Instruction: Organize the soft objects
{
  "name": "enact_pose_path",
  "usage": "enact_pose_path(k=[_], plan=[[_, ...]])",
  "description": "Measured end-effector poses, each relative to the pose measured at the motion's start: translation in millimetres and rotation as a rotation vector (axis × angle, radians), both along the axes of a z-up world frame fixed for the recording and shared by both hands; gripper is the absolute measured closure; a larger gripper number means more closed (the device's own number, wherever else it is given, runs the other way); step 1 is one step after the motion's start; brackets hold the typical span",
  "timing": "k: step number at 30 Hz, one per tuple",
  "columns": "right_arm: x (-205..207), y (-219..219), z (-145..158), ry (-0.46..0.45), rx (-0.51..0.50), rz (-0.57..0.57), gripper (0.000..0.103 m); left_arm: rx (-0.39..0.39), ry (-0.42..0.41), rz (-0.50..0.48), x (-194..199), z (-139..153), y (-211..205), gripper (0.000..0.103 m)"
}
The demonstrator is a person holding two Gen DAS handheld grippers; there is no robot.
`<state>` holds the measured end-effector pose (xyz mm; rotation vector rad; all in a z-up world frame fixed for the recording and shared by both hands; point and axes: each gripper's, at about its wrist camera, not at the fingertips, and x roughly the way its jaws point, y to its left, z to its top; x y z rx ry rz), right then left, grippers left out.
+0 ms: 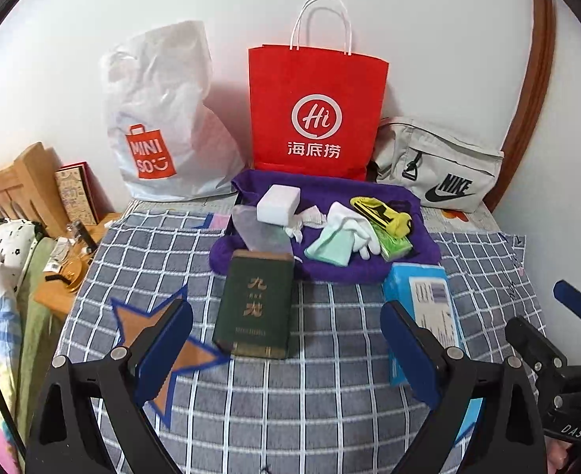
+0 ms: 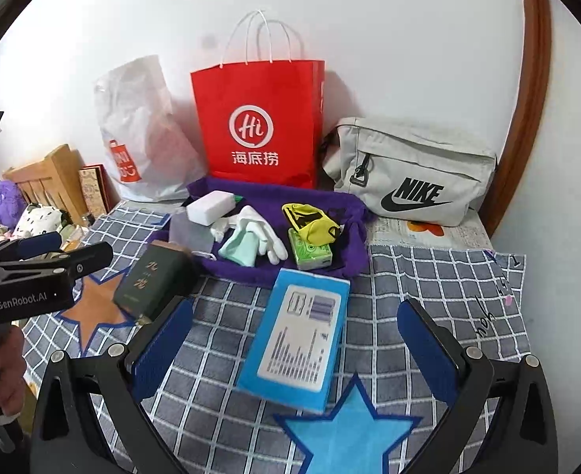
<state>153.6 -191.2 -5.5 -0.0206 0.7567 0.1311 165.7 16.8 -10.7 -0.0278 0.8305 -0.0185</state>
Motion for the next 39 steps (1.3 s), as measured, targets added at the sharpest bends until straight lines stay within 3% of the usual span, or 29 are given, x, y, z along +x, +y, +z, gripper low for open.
enact_pose_path(k=[19, 39], plan=[[-106, -20, 15, -0.069, 0.023, -0.032, 0.001, 0.017, -0.074, 0.015, -111, 15, -11, 0.007], [-144, -25, 20, -0.102, 0.043, -0.036, 0.001, 0.035, -0.109, 0.040, -146, 23, -13, 0.007]])
